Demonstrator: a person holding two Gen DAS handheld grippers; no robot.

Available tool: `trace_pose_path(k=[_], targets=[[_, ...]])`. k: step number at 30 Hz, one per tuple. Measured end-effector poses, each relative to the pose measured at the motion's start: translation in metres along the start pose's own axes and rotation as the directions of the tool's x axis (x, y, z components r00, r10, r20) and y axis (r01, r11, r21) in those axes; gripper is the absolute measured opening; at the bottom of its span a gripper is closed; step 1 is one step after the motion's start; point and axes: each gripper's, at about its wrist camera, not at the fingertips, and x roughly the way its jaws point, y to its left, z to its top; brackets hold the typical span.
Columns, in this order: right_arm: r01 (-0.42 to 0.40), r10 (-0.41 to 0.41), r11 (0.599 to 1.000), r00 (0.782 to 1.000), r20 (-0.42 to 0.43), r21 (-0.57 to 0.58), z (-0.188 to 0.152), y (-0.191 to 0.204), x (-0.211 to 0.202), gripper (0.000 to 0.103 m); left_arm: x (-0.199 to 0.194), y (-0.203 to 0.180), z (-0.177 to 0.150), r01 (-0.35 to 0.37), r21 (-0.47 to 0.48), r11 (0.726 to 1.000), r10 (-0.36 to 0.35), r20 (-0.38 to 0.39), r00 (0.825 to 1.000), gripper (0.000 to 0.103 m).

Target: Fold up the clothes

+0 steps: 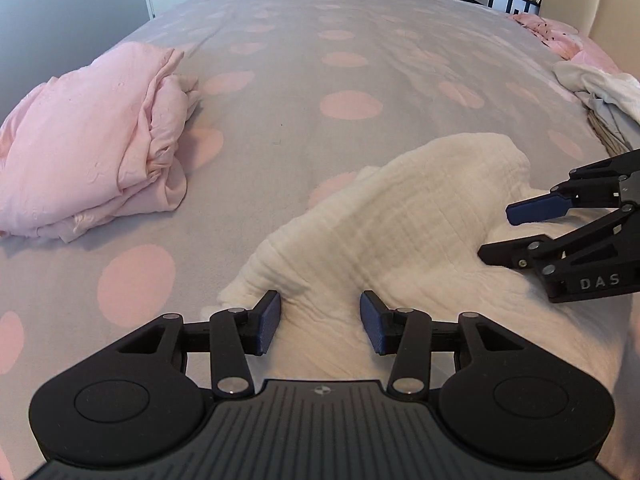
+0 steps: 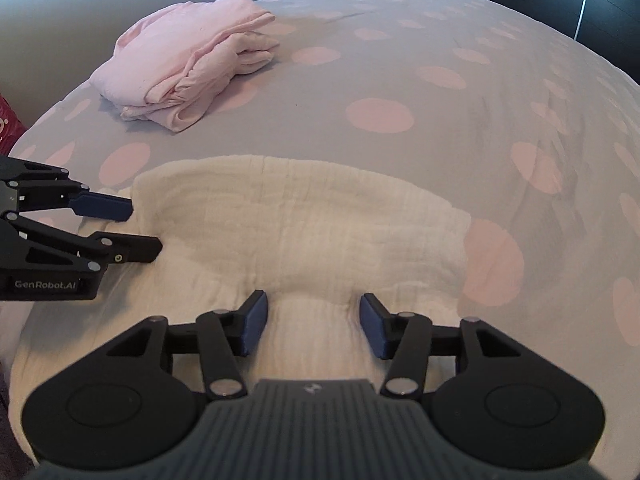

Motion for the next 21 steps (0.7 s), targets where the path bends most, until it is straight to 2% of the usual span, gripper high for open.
trace_pose_path(k=[5,7,10,11,13,14,16,20,21], targets=[[0.005,-0.005,1.000,1.000,-0.006,0.004,0.005,0.000,-0.004,0.058,-0.003,-0.004,0.002,-0.017,0.002,1.000,0.017,0.001,1.000,0.043],[-0.003,0.003,1.000,1.000,-0.003,0.007,0.007,-0.001,-0.013,0.058,-0.014,0.000,0.002,-0.005,-0.030,1.000,0.005,0.011,1.000,0.043],[-0.020,0.020,0.999,1.000,0.002,0.042,0.008,-0.016,-0.026,0.063,-0.035,0.012,-0.004,0.016,-0.133,0.991,-0.012,0.024,1.000,0.051],[-0.026,0.026,0.998,1.000,0.001,0.057,0.007,-0.022,-0.029,0.067,-0.043,0.016,-0.007,0.023,-0.171,0.985,-0.019,0.028,0.999,0.058],[-0.036,0.036,0.996,0.999,-0.002,0.086,0.007,-0.034,-0.035,0.075,-0.057,0.025,-0.012,0.040,-0.246,0.968,-0.032,0.036,0.999,0.061],[-0.041,0.041,0.994,0.999,-0.004,0.101,0.006,-0.040,-0.038,0.075,-0.065,0.030,-0.015,0.048,-0.283,0.958,-0.038,0.040,0.998,0.064],[-0.051,0.052,0.990,0.999,-0.007,0.130,0.006,-0.052,-0.044,0.075,-0.072,0.041,-0.026,0.077,-0.389,0.918,-0.063,0.049,0.997,0.065],[-0.070,0.073,0.979,0.997,-0.011,0.189,0.004,-0.076,-0.055,0.075,-0.066,0.058,-0.057,0.173,-0.592,0.787,-0.174,0.056,0.983,0.065],[-0.071,0.077,0.975,0.997,-0.018,0.211,0.000,-0.082,-0.053,0.075,-0.060,0.057,-0.061,0.184,-0.609,0.771,-0.191,0.054,0.980,0.065]])
